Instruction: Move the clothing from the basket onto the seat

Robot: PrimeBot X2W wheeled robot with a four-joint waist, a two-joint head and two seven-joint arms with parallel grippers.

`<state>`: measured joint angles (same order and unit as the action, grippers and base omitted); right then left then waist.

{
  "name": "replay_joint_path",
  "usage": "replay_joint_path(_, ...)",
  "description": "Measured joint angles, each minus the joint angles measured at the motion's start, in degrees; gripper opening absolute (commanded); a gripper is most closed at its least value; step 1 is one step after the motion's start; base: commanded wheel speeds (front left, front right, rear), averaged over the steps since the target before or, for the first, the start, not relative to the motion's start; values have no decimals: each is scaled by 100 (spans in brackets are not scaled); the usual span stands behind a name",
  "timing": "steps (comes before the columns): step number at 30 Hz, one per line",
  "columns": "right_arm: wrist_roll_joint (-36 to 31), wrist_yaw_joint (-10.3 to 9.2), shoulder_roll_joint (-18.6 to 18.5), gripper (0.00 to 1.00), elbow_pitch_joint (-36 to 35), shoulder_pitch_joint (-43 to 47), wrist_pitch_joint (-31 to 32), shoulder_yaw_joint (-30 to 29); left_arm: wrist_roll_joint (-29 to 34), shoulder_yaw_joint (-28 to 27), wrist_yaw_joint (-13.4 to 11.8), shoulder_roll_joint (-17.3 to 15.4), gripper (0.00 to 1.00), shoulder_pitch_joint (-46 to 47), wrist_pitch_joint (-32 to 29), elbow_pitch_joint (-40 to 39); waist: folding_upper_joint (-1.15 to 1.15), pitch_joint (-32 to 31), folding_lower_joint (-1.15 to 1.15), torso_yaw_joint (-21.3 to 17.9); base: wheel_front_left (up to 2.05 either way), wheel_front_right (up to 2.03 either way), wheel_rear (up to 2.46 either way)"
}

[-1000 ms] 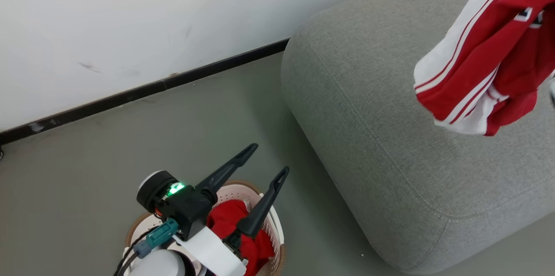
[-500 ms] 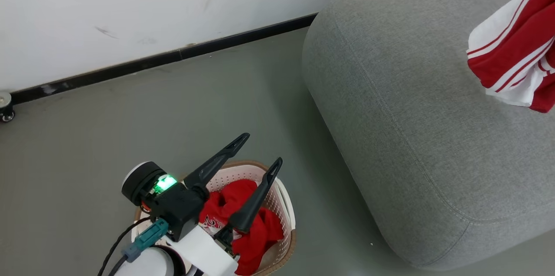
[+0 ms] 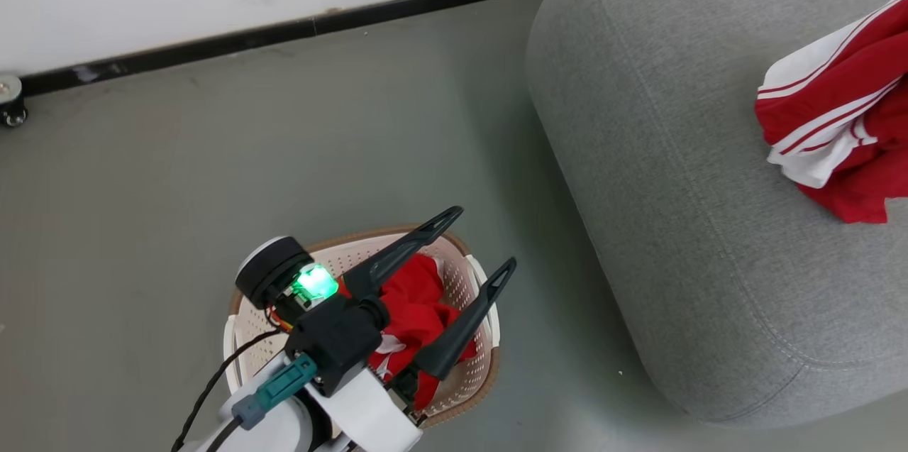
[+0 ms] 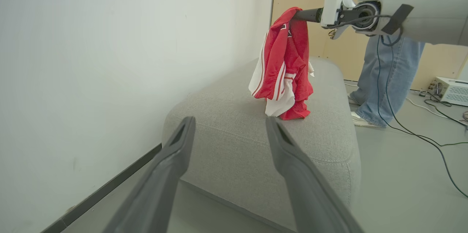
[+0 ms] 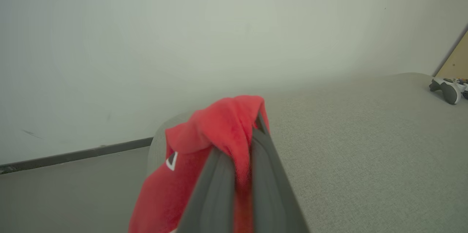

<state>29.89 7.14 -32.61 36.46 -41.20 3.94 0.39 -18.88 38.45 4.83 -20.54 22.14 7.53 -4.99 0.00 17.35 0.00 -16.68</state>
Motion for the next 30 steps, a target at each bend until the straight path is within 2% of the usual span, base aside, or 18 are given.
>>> replay_joint_path(10,-328,0,-13,0,901,10,-245,-438,131,300,81,141,100,436,-120,-121,0,382,0,112,0,0,0)
replay_joint_path(26,-396,0,428,0,1637,3,-611,-589,147,514,177,148,100,787,-200,-80,0,782,0,119,0,0,0)
replay_joint_path(27,-419,0,448,3,1666,2,-642,-588,147,517,177,146,100,788,-200,-68,0,795,0,112,0,0,0)
replay_joint_path(30,-432,0,474,31,1731,-5,-665,-589,147,526,178,131,100,801,-199,-48,0,813,0,94,0,0,0)
